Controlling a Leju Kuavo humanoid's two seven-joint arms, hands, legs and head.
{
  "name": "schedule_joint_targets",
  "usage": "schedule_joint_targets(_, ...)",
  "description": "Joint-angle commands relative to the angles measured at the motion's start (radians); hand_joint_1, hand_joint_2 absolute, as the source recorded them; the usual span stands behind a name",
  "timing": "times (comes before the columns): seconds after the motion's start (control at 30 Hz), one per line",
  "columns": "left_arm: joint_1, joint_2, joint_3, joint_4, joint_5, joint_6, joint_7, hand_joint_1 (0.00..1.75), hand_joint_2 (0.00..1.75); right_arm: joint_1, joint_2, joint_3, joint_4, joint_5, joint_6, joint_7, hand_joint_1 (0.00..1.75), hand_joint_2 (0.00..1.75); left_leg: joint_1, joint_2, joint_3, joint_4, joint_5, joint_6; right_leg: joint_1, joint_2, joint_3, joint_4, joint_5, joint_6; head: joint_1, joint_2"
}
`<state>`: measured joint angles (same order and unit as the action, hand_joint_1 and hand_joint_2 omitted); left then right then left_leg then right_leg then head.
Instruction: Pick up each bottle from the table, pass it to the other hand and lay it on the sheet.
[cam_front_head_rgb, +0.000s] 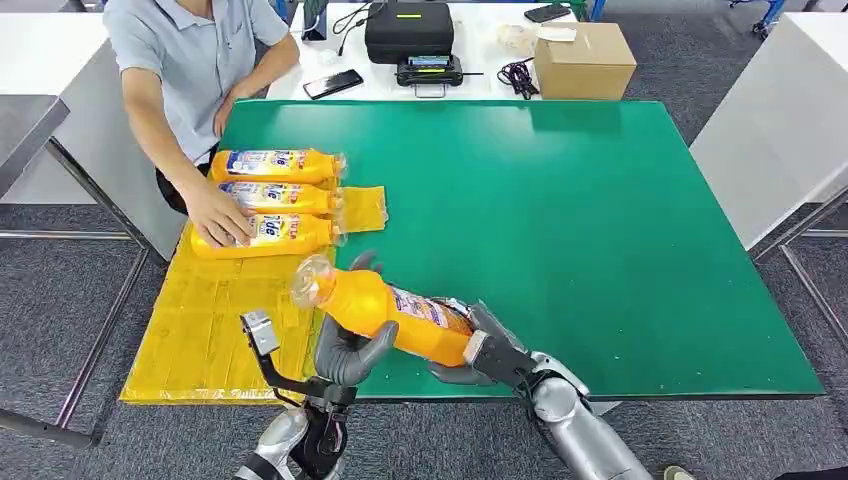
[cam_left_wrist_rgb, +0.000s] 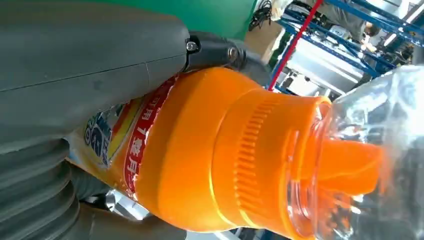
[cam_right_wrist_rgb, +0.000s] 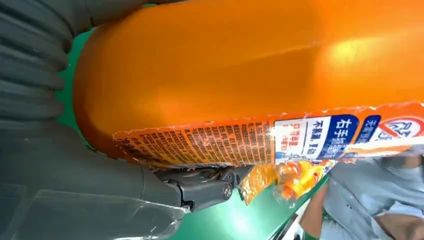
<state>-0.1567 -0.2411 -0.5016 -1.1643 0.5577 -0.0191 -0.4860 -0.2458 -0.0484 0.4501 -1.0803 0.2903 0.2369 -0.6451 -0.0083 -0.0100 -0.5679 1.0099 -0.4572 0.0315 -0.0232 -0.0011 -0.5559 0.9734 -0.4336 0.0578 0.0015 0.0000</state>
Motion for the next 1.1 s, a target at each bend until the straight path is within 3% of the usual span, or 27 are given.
schedule_joint_targets(0.03, -0.035, 0.004, -0.009, 0.057, -0.011, -0.007, -0.034, 1.75, 1.75, -0.071, 0.006, 0.015, 0.111, -0.035, 0.028, 0.022, 1.75, 1.75, 0.001, 0.002, 0.001, 0.000, 0.000, -0.002, 0.001, 0.001, 0.001, -0.001, 0.001, -0.002, 0.000, 0.000)
schedule_joint_targets(0.37, -0.030, 0.005, 0.003, 0.044, -0.012, 0.000, -0.039, 1.75, 1.75, -0.075, 0.016, 0.010, 0.137, -0.038, 0.017, 0.039, 1.73, 1.75, 0.000, 0.001, 0.001, 0.000, 0.000, -0.001, 0.000, 0.000, 0.000, 0.000, 0.000, -0.001, 0.000, 0.000)
schedule_joint_targets(0.4, -0.029, 0.006, 0.003, 0.040, -0.022, 0.012, -0.046, 1.75, 1.75, -0.075, 0.017, 0.009, 0.138, -0.038, 0.010, 0.042, 1.57, 1.75, 0.001, 0.002, 0.001, 0.000, 0.000, -0.002, 0.002, 0.001, 0.001, 0.000, 0.000, -0.003, 0.000, 0.000)
schedule_joint_targets(0.43, -0.029, 0.007, 0.003, 0.038, -0.031, 0.019, -0.051, 1.75, 1.75, -0.075, 0.017, 0.011, 0.138, -0.036, 0.007, 0.043, 1.27, 1.75, 0.001, 0.001, 0.001, 0.000, 0.000, -0.002, 0.001, 0.001, 0.001, -0.001, 0.000, -0.002, 0.000, 0.000)
schedule_joint_targets(0.5, -0.028, 0.007, 0.004, 0.033, -0.043, 0.037, -0.059, 1.75, 1.75, -0.075, 0.018, 0.014, 0.138, -0.031, -0.002, 0.047, 0.12, 1.75, 0.001, 0.001, 0.001, 0.000, 0.000, -0.002, 0.001, 0.001, 0.001, 0.000, 0.000, -0.002, 0.000, 0.000)
schedule_joint_targets(0.53, -0.028, 0.010, 0.000, 0.026, -0.074, 0.071, -0.073, 1.75, 1.75, -0.068, 0.021, 0.011, 0.133, -0.030, -0.014, 0.053, 0.00, 1.75, 0.002, 0.002, 0.001, 0.000, 0.000, -0.002, 0.002, 0.001, 0.001, -0.001, 0.000, -0.003, 0.000, 0.000)
schedule_joint_targets(0.63, -0.015, 0.016, 0.004, -0.021, -0.140, 0.131, -0.098, 1.75, 1.75, -0.041, 0.017, 0.023, 0.111, 0.010, -0.072, 0.070, 0.00, 1.75, 0.002, 0.001, 0.001, 0.000, 0.000, -0.002, 0.002, 0.001, 0.001, -0.001, 0.000, -0.003, 0.000, 0.000)
schedule_joint_targets(1.1, 0.037, 0.038, 0.043, -0.197, -0.285, 0.233, -0.120, 1.75, 1.75, 0.020, 0.025, -0.028, 0.067, 0.040, -0.128, 0.074, 0.00, 1.75, 0.001, 0.001, 0.000, 0.000, 0.000, -0.002, 0.001, 0.001, 0.000, 0.000, 0.000, -0.002, 0.000, 0.000)
